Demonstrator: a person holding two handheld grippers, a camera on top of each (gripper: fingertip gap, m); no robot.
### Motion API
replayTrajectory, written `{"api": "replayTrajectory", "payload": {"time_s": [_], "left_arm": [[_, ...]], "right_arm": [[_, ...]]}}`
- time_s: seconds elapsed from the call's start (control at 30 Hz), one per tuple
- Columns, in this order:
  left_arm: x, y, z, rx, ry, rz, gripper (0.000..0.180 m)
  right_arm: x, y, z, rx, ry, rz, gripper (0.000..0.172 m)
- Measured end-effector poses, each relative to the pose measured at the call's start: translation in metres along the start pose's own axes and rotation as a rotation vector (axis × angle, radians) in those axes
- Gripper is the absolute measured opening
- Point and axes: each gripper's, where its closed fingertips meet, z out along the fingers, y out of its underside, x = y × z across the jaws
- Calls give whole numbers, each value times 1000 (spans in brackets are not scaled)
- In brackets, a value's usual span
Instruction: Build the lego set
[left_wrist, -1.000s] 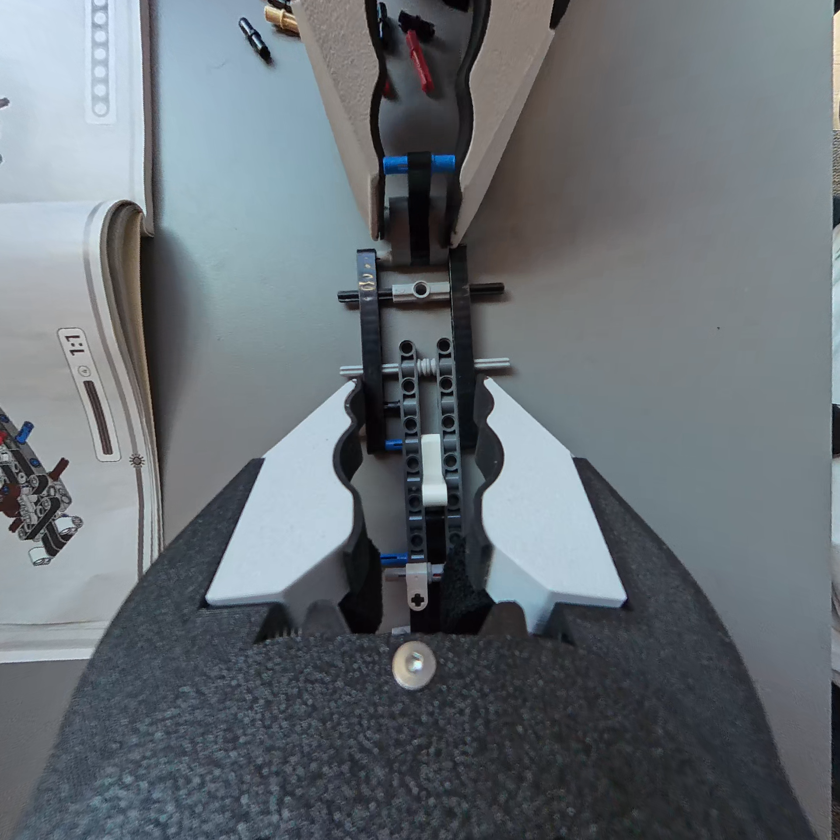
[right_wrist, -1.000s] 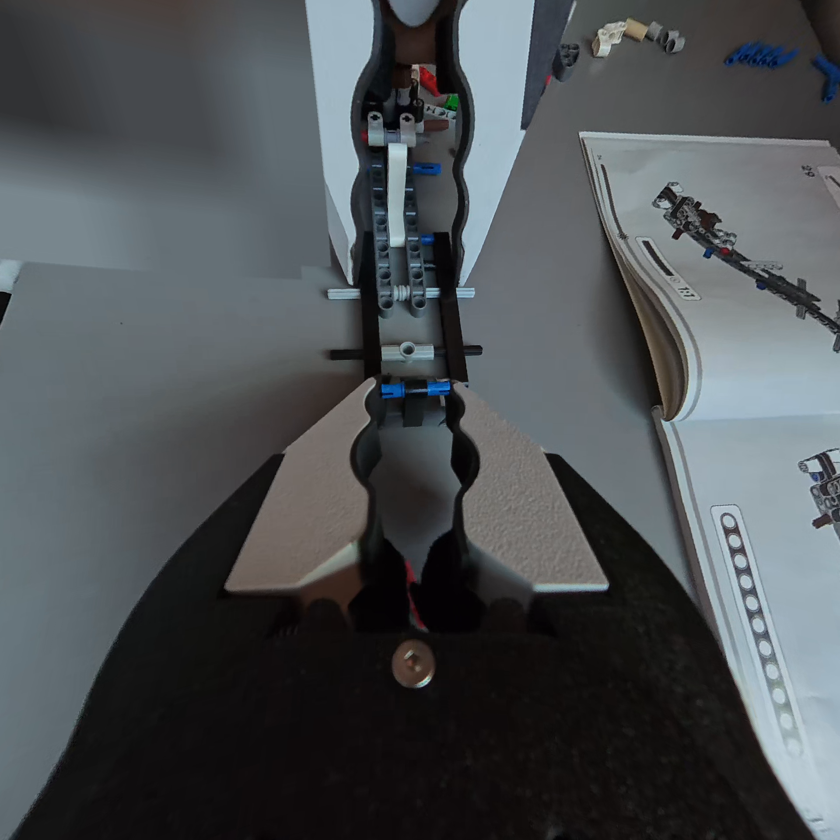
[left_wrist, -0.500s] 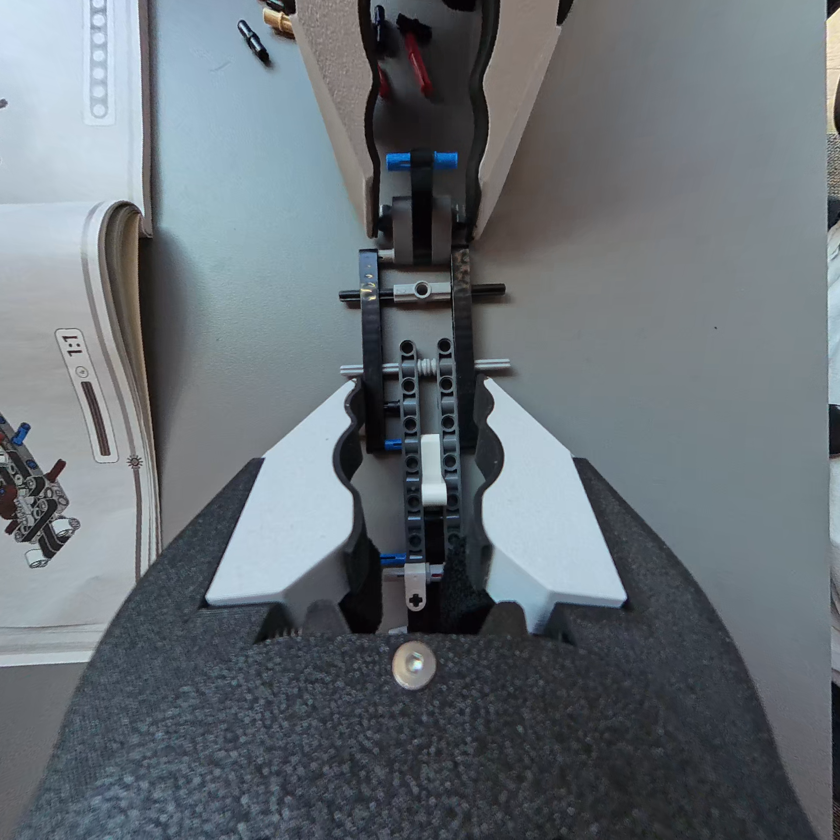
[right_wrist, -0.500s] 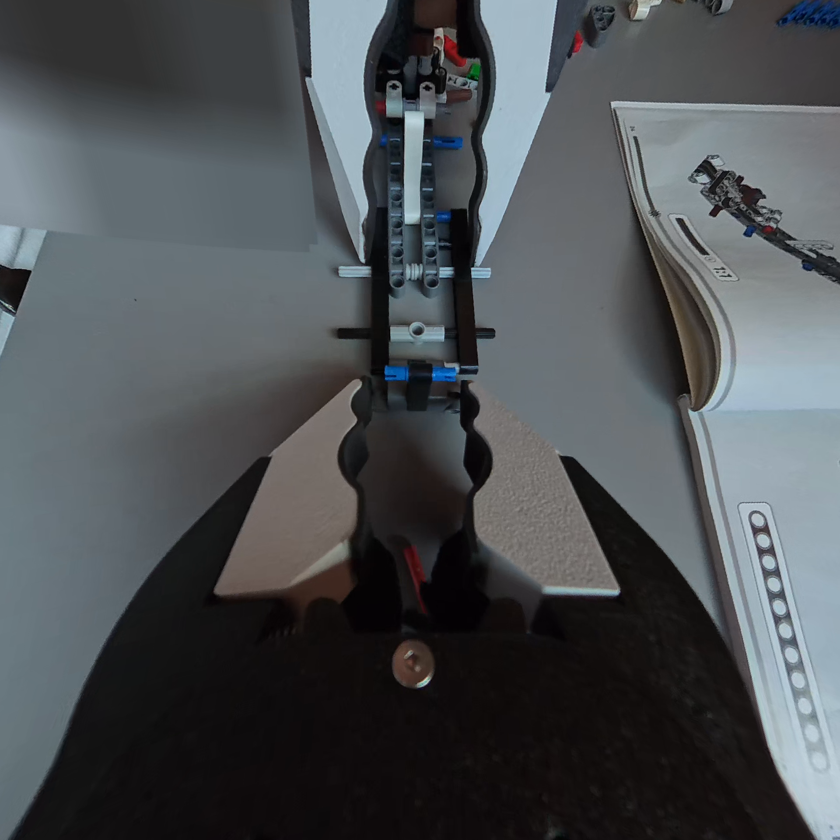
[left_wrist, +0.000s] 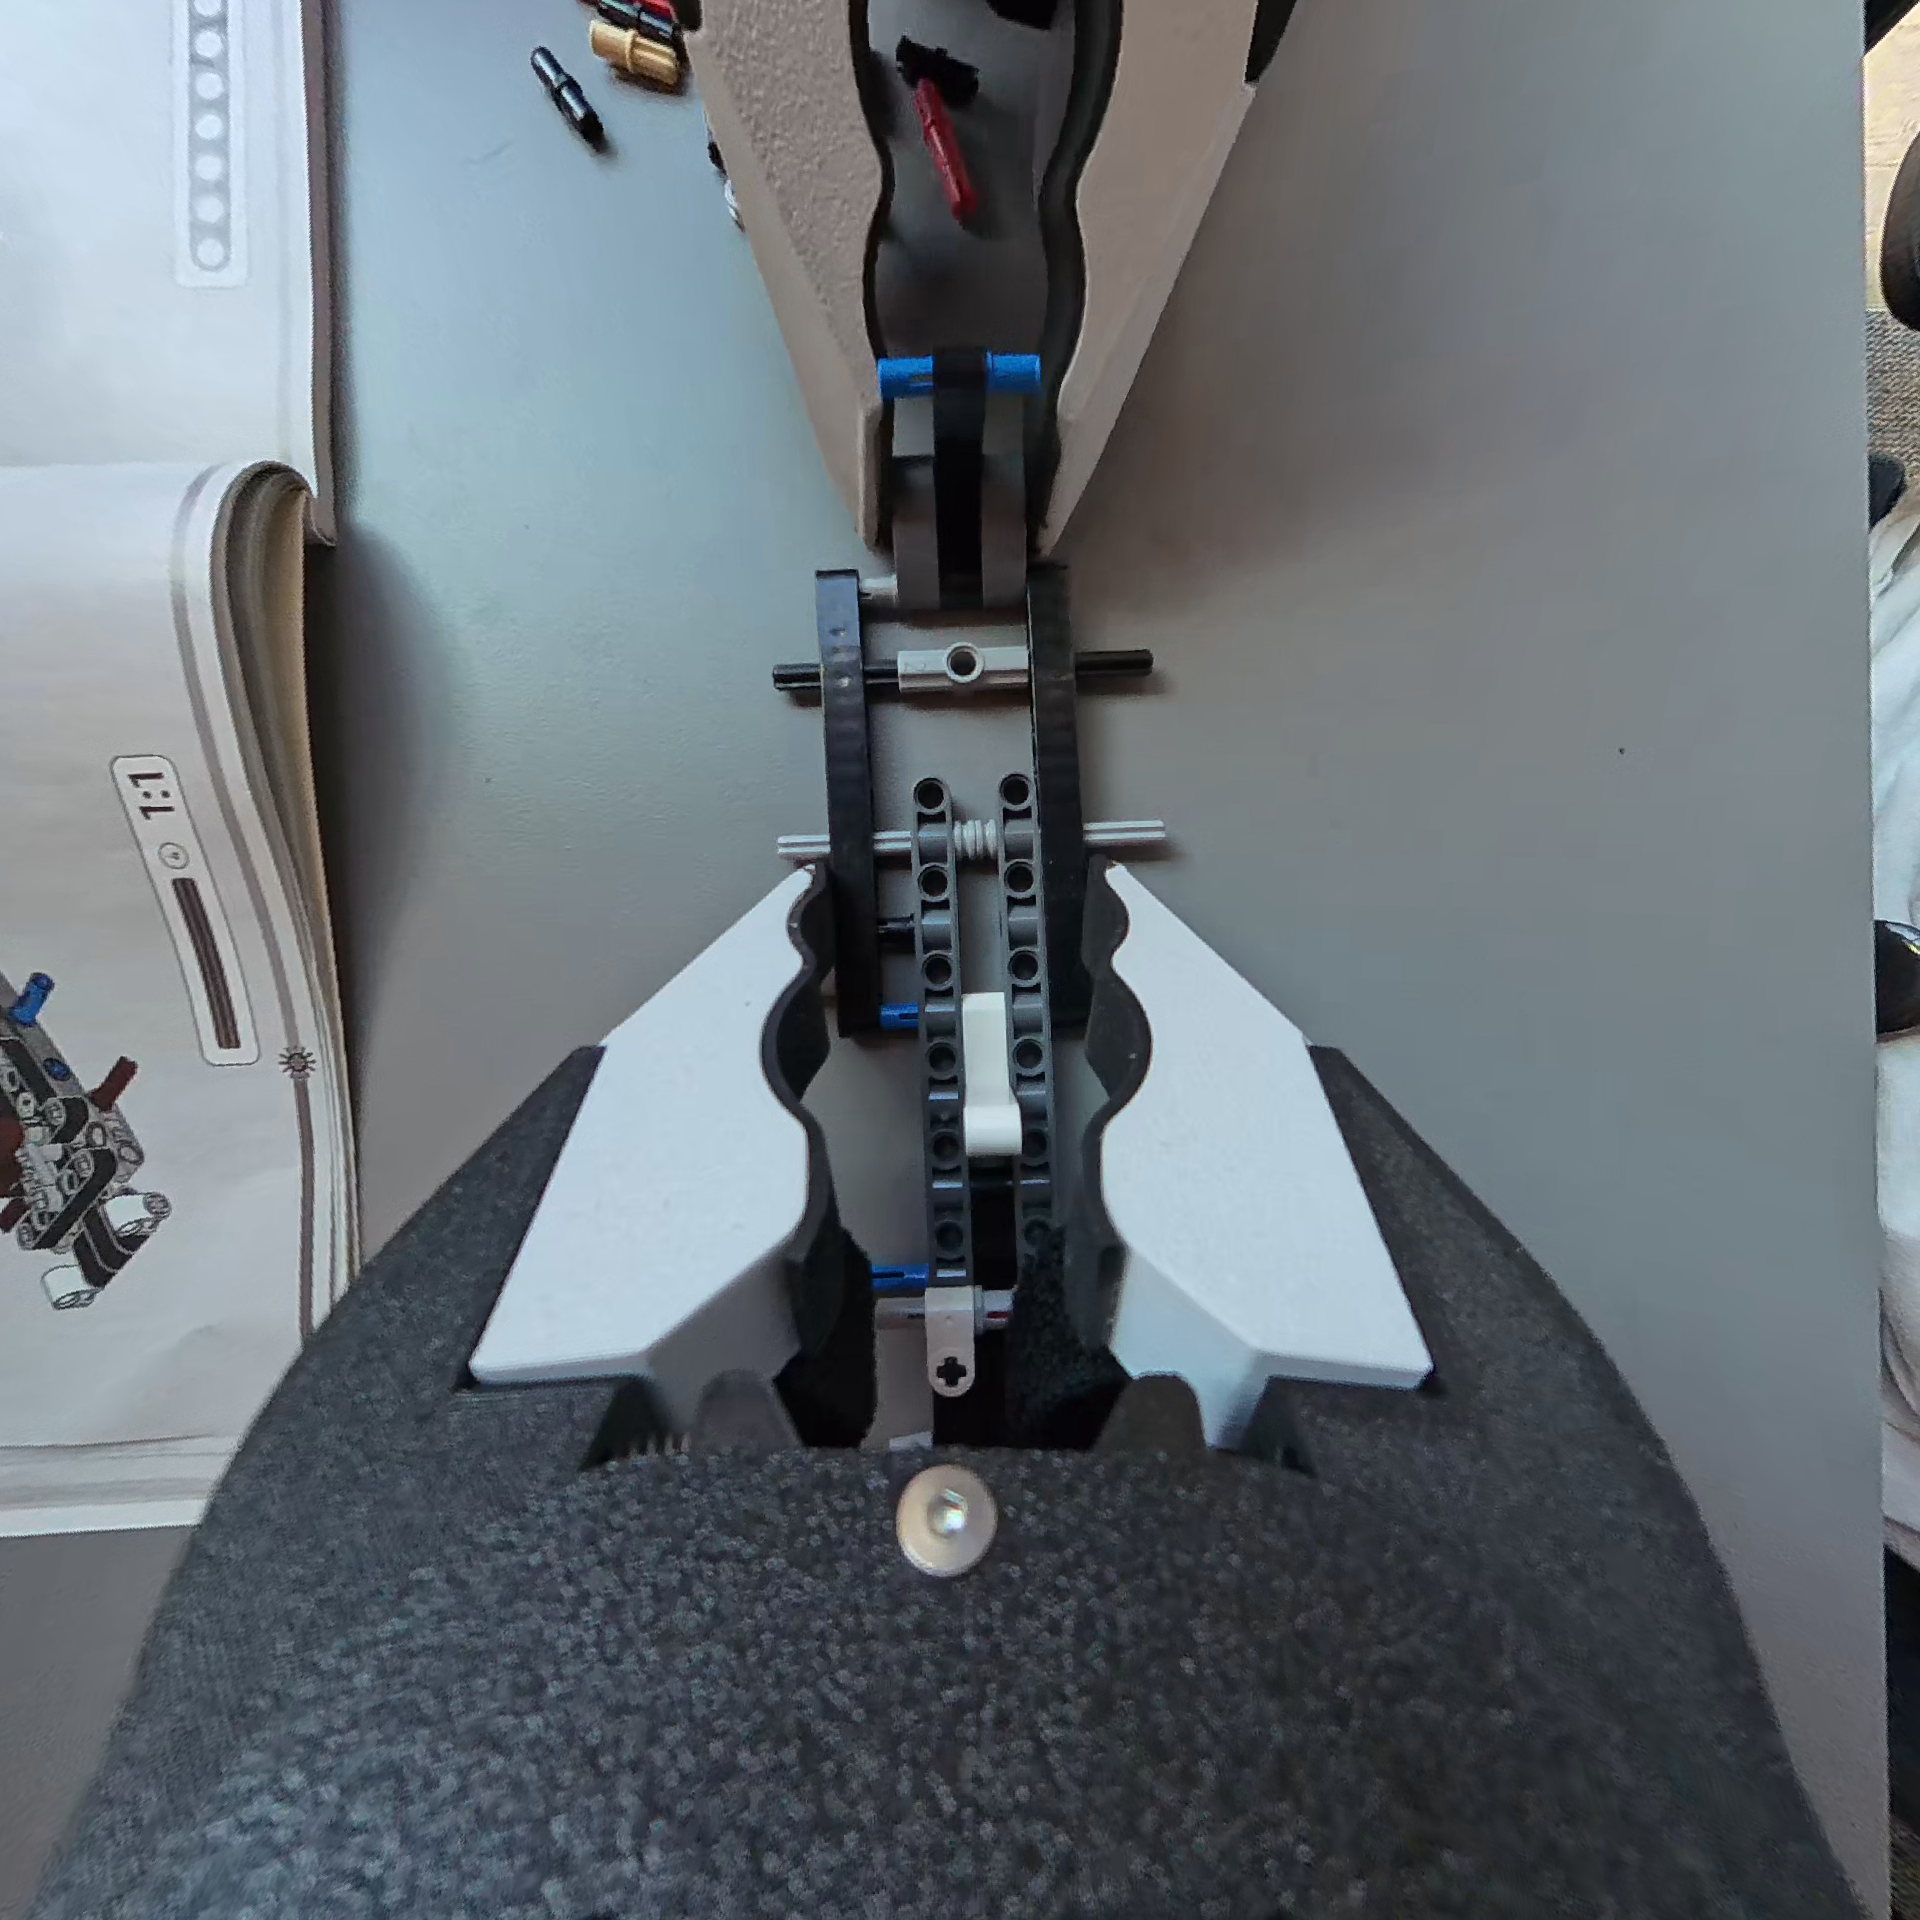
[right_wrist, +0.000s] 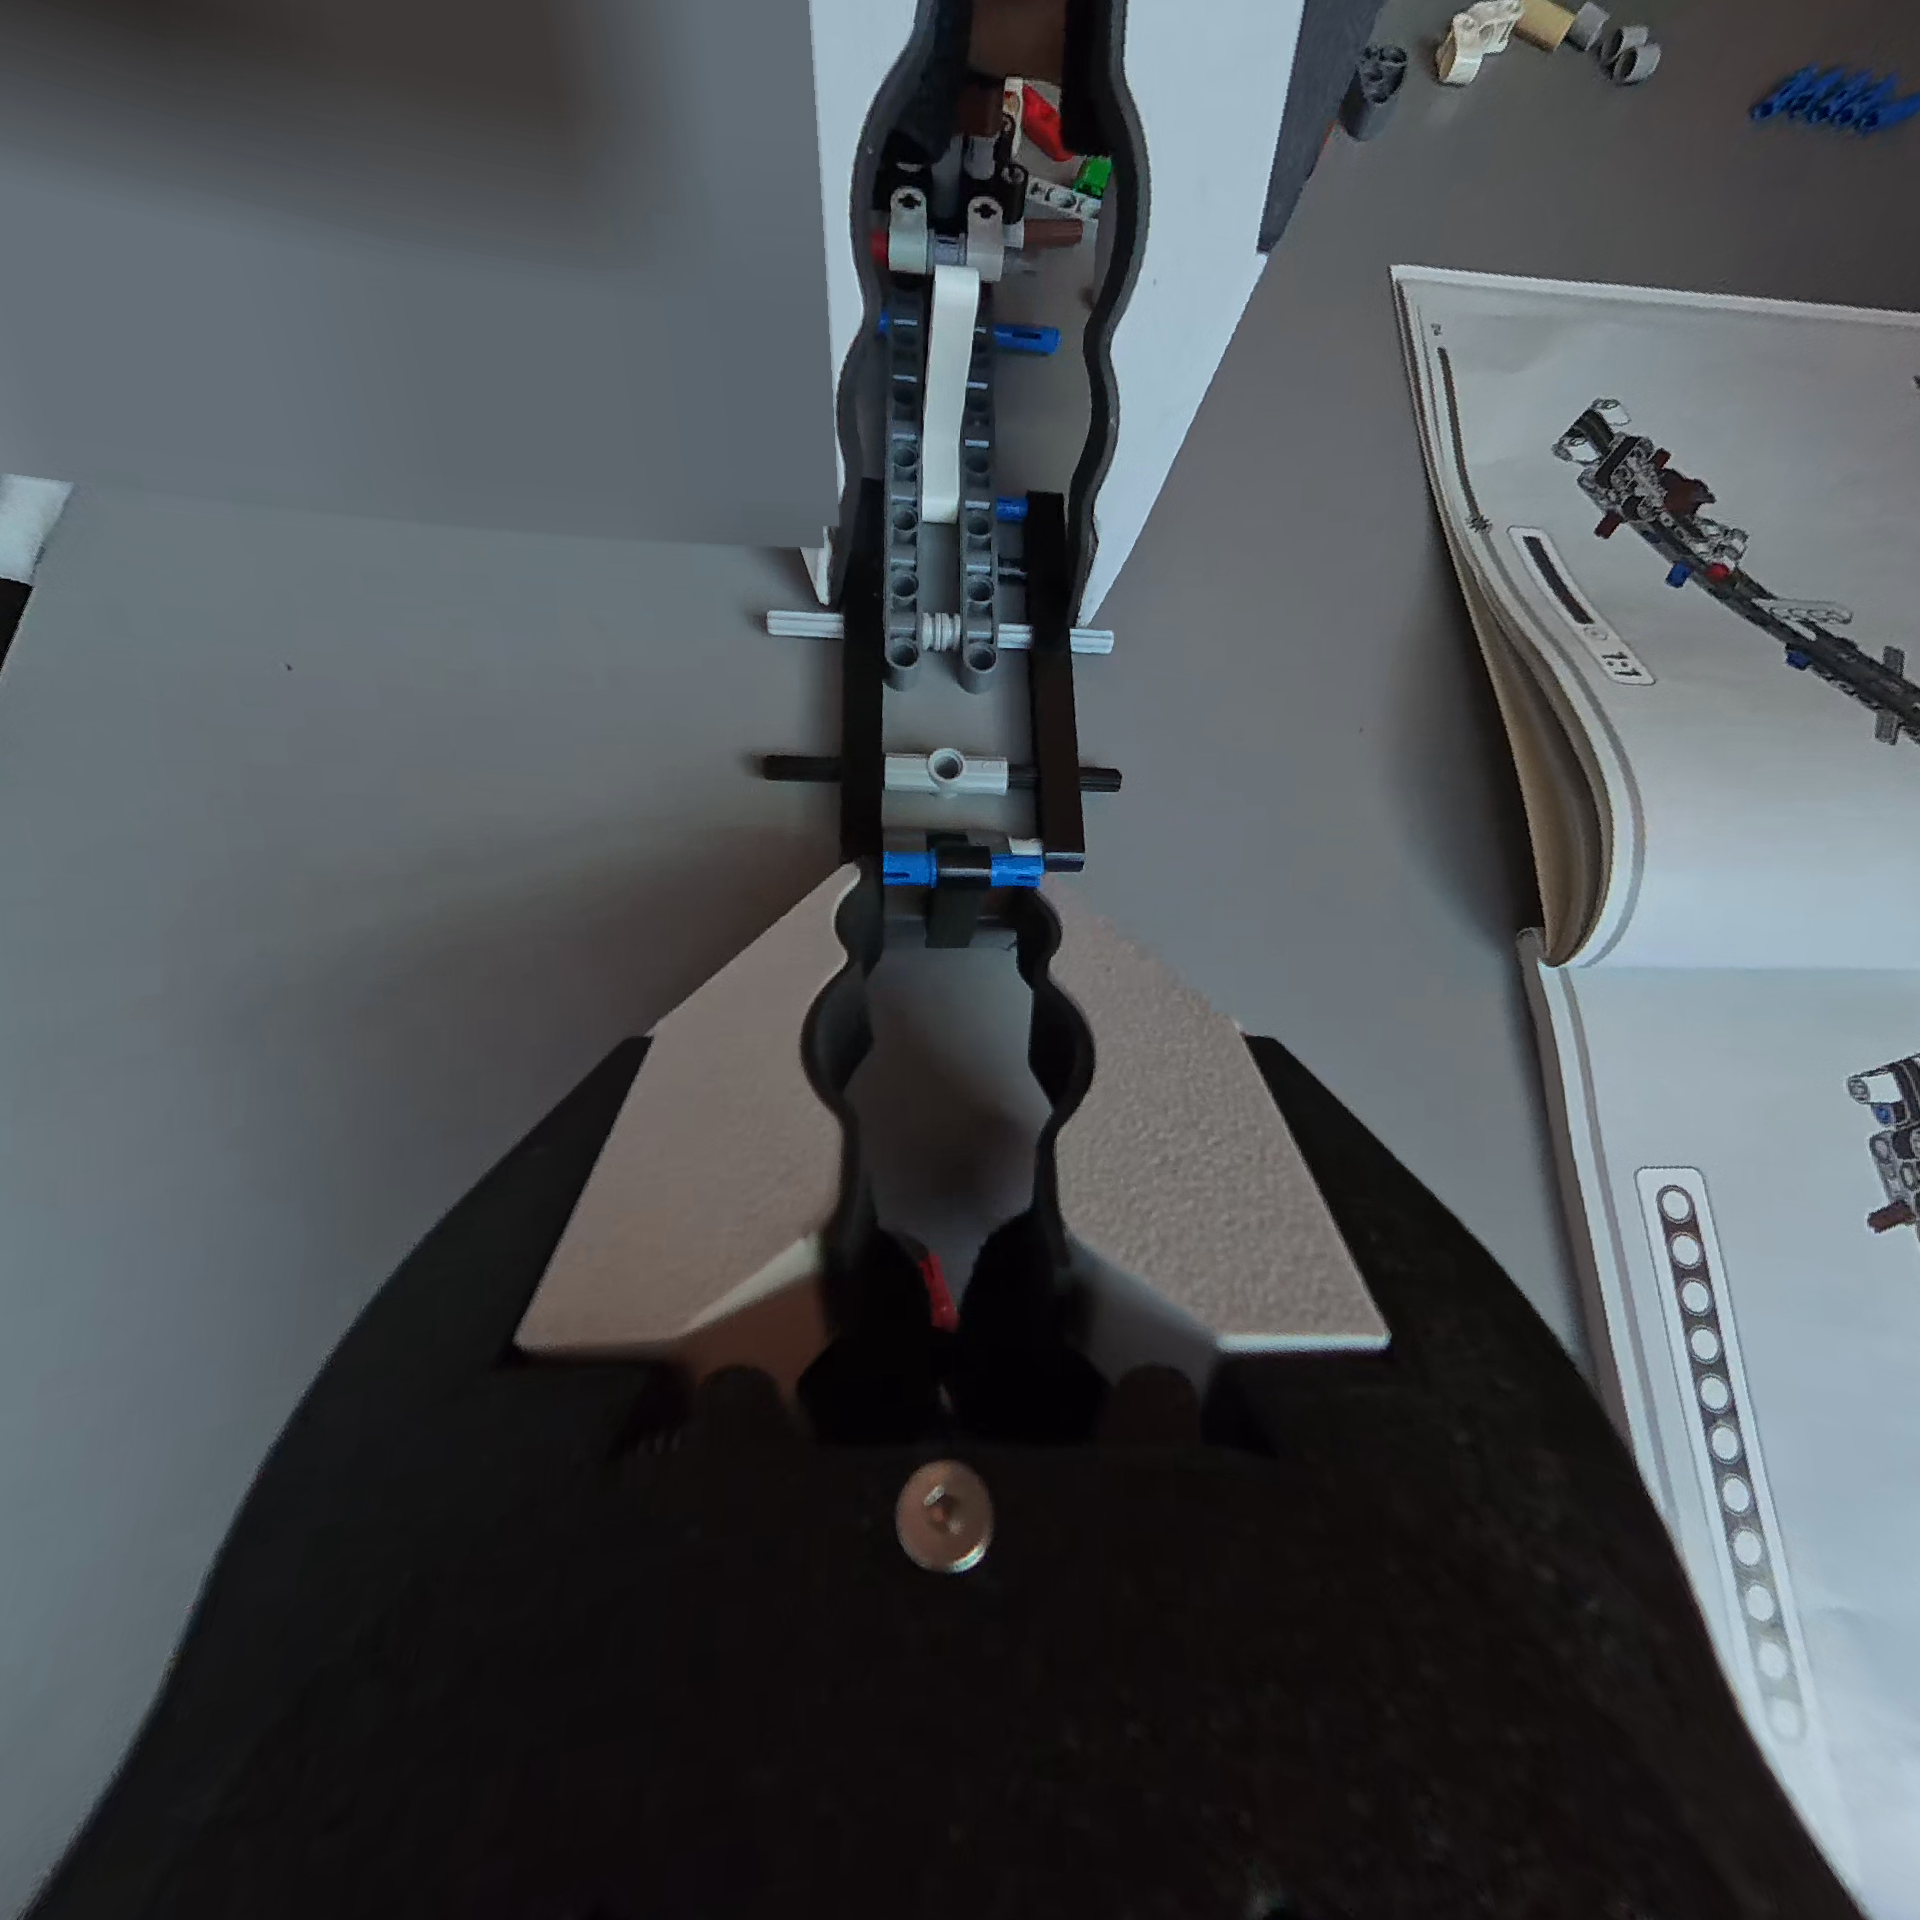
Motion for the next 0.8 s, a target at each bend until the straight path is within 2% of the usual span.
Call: {"api": "replayTrajectory", "payload": {"time_s": [0.17,0.37,0.7,0.8], "left_arm": [[0,0,0,1,1,-5,46],[0,0,0,-3,-1,17,46],[1,0,0,-18,-3,39,46],[0,0,0,-25,-15,41,47]], "right_arm": [[0,-1,-1,-16,51,-91,24],[0,0,0,10,-16,14,24],[-1,0,-1,-15,29,-72,24],[0,0,-1,-11,18,-37,24]]}}
